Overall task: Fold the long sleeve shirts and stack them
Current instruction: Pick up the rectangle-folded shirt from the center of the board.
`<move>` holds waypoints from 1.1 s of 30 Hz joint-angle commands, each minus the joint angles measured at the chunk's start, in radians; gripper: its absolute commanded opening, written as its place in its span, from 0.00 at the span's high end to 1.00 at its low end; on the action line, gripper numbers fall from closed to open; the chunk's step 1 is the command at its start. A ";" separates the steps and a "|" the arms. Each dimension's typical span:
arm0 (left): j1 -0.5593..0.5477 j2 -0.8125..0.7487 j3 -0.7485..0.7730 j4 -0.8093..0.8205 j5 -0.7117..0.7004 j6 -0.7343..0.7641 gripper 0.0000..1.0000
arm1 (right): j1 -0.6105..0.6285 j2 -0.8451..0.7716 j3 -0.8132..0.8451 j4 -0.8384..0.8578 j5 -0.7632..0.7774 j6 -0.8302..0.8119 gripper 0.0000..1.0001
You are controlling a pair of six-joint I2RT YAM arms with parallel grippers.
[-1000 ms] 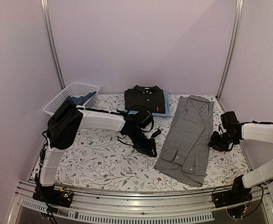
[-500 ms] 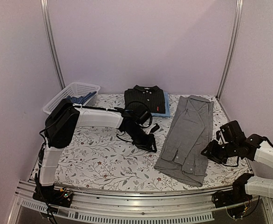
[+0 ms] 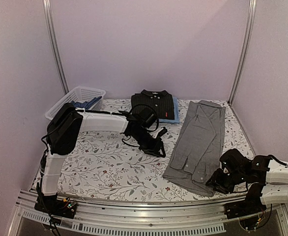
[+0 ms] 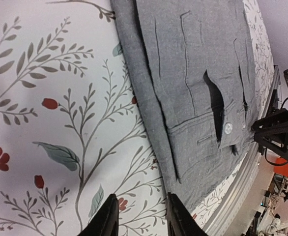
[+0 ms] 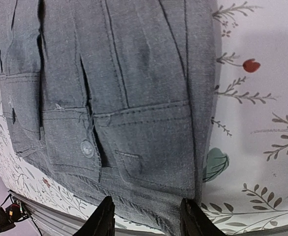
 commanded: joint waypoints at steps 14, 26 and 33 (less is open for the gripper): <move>-0.027 0.106 0.131 -0.035 0.085 0.022 0.60 | 0.006 -0.104 -0.022 -0.078 0.208 0.183 0.53; -0.061 0.165 0.170 -0.096 0.078 0.048 0.55 | -0.098 -0.038 -0.005 -0.027 0.167 0.060 0.53; -0.073 0.186 0.183 -0.110 0.111 0.051 0.59 | -0.099 0.081 0.009 0.044 0.116 0.005 0.55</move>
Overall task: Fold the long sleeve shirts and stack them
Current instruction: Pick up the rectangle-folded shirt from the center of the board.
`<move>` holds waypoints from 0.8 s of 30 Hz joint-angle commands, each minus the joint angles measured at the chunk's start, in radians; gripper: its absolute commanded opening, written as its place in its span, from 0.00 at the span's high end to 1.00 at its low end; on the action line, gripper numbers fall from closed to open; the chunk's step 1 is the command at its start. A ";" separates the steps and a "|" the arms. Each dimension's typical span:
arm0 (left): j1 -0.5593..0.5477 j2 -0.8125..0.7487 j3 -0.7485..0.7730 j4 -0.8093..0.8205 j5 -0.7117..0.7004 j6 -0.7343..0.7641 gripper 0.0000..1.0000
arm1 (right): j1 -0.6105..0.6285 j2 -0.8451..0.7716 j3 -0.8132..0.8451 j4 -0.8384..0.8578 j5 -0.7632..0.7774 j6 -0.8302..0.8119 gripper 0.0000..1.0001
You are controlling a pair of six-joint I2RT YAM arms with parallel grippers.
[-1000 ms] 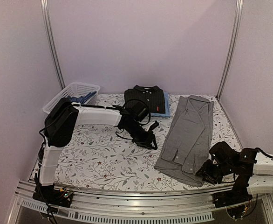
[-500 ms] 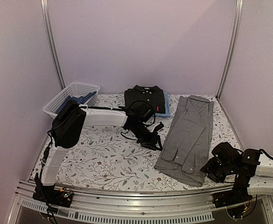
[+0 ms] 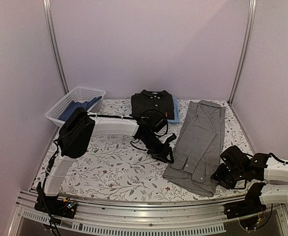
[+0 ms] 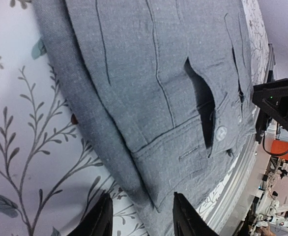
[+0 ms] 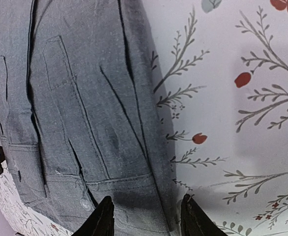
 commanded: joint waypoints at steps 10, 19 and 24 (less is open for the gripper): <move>-0.017 0.036 -0.015 -0.023 0.073 -0.002 0.70 | -0.007 0.052 -0.012 0.099 -0.066 -0.060 0.64; -0.012 0.004 -0.080 0.055 0.105 -0.069 0.93 | -0.007 0.051 -0.013 0.117 -0.087 -0.082 0.86; 0.001 -0.061 -0.175 0.109 0.100 -0.091 1.00 | -0.004 0.052 -0.019 0.148 -0.146 -0.109 1.00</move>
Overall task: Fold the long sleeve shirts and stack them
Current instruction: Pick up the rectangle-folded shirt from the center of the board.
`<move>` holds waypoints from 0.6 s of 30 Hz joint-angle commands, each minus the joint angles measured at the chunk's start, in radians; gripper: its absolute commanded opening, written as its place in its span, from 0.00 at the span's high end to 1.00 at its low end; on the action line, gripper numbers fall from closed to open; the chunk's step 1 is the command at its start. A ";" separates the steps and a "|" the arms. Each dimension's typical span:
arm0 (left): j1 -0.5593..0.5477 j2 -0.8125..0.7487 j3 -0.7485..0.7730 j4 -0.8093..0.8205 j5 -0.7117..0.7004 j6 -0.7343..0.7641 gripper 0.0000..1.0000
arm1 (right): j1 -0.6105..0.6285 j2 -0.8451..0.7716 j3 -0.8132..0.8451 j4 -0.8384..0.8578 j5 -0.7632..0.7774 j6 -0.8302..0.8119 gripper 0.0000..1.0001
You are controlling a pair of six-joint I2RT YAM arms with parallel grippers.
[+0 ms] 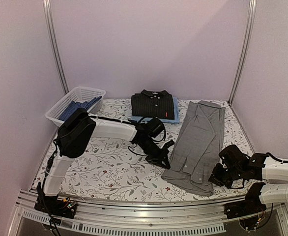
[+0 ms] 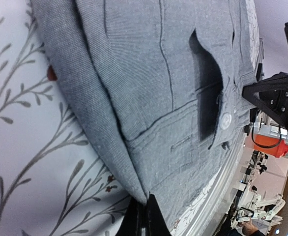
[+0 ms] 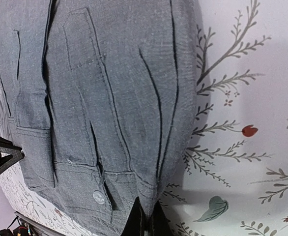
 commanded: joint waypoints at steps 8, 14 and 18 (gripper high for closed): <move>0.012 -0.181 -0.272 0.095 -0.030 -0.043 1.00 | 0.106 -0.013 0.016 0.025 -0.034 0.019 1.00; 0.011 -0.276 -0.410 0.142 -0.043 -0.063 1.00 | 0.241 0.017 0.027 0.060 0.001 0.116 1.00; 0.009 -0.327 -0.476 0.166 -0.047 -0.075 1.00 | 0.313 0.060 0.072 0.035 0.059 0.168 1.00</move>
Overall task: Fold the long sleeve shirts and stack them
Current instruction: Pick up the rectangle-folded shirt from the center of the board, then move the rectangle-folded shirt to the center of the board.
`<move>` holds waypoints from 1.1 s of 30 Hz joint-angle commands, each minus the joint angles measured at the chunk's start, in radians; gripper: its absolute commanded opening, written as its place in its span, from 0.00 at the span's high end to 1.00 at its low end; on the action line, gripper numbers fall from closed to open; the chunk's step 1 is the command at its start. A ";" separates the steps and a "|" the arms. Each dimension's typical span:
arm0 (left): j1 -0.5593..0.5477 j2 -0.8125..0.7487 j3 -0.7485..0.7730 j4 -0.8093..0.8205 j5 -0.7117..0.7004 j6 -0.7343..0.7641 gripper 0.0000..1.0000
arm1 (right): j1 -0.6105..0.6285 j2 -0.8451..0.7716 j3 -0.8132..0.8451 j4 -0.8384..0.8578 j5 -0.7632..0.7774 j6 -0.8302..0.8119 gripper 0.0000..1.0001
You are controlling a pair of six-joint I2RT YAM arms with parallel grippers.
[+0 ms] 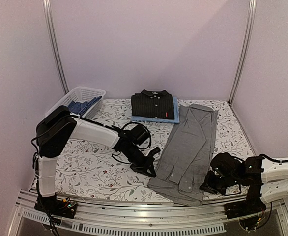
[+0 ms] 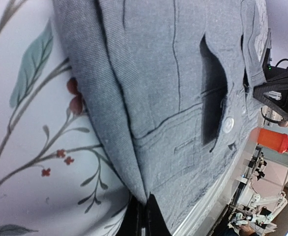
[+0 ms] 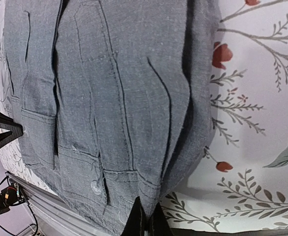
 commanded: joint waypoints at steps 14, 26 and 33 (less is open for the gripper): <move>0.034 -0.114 0.047 0.013 -0.014 -0.026 1.00 | 0.057 -0.006 0.206 -0.167 0.263 0.070 1.00; 0.084 0.025 0.363 0.082 0.078 -0.115 1.00 | -0.296 -0.017 0.263 -0.094 0.284 -0.171 1.00; 0.145 0.306 0.696 0.044 0.008 -0.115 1.00 | -0.574 0.157 0.251 0.132 0.185 -0.399 1.00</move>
